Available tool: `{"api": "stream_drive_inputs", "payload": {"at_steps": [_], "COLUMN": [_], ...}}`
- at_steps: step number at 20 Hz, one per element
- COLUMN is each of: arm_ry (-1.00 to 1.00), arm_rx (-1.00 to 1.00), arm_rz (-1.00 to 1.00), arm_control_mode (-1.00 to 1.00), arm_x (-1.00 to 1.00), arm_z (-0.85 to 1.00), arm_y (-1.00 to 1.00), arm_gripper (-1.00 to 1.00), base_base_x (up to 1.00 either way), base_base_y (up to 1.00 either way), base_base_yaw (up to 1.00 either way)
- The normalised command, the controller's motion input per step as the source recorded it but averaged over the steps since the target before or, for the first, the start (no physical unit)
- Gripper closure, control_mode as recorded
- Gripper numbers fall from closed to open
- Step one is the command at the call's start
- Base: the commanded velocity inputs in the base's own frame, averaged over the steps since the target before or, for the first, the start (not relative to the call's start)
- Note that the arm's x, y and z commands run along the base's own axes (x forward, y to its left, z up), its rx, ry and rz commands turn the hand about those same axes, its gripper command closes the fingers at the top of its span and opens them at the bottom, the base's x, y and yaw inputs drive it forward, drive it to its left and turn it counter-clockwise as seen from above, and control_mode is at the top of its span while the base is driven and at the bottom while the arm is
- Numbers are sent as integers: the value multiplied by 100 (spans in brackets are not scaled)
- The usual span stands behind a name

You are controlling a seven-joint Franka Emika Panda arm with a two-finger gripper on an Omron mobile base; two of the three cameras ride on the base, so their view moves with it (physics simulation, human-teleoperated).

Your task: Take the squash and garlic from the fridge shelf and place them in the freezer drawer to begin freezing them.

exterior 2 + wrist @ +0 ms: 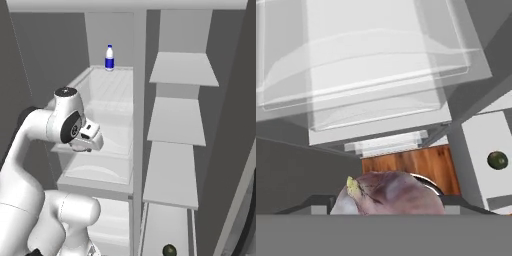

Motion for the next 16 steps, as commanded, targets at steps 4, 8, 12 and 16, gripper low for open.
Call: {"api": "stream_drive_inputs", "payload": {"at_steps": [4, 8, 12, 16], "arm_ry": [0, 0, 0, 0], "arm_rx": [0, 0, 0, 0], "arm_rz": [0, 0, 0, 0], "arm_control_mode": [100, 100, 100, 100], "arm_x": [0, 0, 0, 0], "arm_z": [0, 0, 0, 0], "arm_y": [0, 0, 0, 0], "arm_gripper": [100, 100, 100, 100], "base_base_x": [-57, -59, -23, -11], "base_base_y": [1, 0, -25, -47], "base_base_yaw": [-5, -22, -43, -40]}}
